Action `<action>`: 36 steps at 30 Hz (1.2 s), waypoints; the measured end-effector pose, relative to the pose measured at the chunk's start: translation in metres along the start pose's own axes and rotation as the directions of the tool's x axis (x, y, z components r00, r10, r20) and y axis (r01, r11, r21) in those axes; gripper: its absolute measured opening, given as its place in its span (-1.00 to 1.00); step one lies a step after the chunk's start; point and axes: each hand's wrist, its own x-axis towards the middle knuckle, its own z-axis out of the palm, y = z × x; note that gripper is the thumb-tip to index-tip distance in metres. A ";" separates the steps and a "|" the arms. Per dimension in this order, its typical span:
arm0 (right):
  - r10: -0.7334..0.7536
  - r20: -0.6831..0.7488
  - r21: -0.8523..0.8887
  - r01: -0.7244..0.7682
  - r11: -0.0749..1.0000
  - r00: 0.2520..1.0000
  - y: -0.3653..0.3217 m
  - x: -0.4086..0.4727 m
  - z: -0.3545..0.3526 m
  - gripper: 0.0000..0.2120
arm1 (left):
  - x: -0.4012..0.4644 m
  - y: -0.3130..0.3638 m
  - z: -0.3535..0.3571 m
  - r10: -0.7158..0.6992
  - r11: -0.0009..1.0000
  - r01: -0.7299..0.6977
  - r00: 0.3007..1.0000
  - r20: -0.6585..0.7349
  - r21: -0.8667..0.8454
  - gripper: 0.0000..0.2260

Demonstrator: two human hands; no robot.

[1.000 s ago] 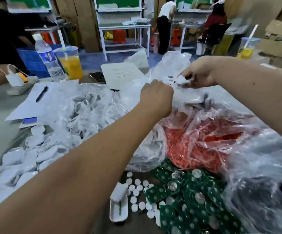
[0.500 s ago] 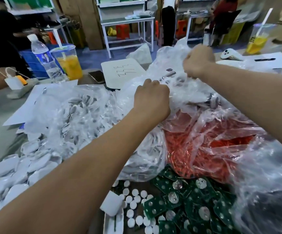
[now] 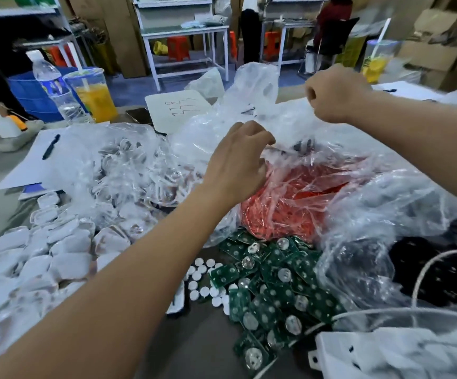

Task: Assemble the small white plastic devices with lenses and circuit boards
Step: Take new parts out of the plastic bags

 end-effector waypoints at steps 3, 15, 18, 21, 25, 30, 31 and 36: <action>-0.011 -0.044 0.024 0.012 1.000 0.999 -0.002 -0.021 -0.011 -0.91 | -0.012 0.016 -0.003 -0.013 1.000 0.013 0.998 -0.061 0.006 -0.78; -0.451 0.137 0.342 0.386 0.857 0.882 -0.127 -0.093 -0.014 -0.91 | -0.090 -0.042 -0.050 -0.665 0.713 0.604 0.744 0.069 0.356 -0.86; -0.503 -0.004 0.415 0.459 0.785 0.864 -0.149 -0.094 -0.009 -0.89 | -0.100 -0.056 -0.049 -0.652 0.729 0.558 0.743 0.152 0.397 -0.75; -0.670 -0.050 0.454 0.614 0.645 0.741 -0.170 -0.097 -0.005 -0.85 | -0.104 -0.063 -0.042 -0.628 0.773 0.550 0.736 0.252 0.317 -0.64; -0.750 0.265 0.542 0.550 0.636 0.606 -0.183 -0.106 0.012 -0.86 | -0.109 -0.068 -0.042 -0.630 0.776 0.604 0.753 0.190 0.180 -0.96; -0.629 0.363 0.437 0.470 0.767 0.688 -0.172 -0.098 0.022 -0.72 | -0.116 -0.069 -0.051 -0.612 0.791 0.612 0.791 0.014 0.017 -0.86; -0.616 0.365 0.411 0.473 0.779 0.698 -0.172 -0.096 0.019 -0.72 | -0.117 -0.067 -0.052 -0.608 0.793 0.609 0.792 0.056 0.001 -0.82; -0.510 0.323 0.224 0.459 0.860 0.797 -0.168 -0.085 0.007 -0.58 | -0.121 -0.066 -0.061 -0.638 0.769 0.578 0.670 0.380 0.272 -0.79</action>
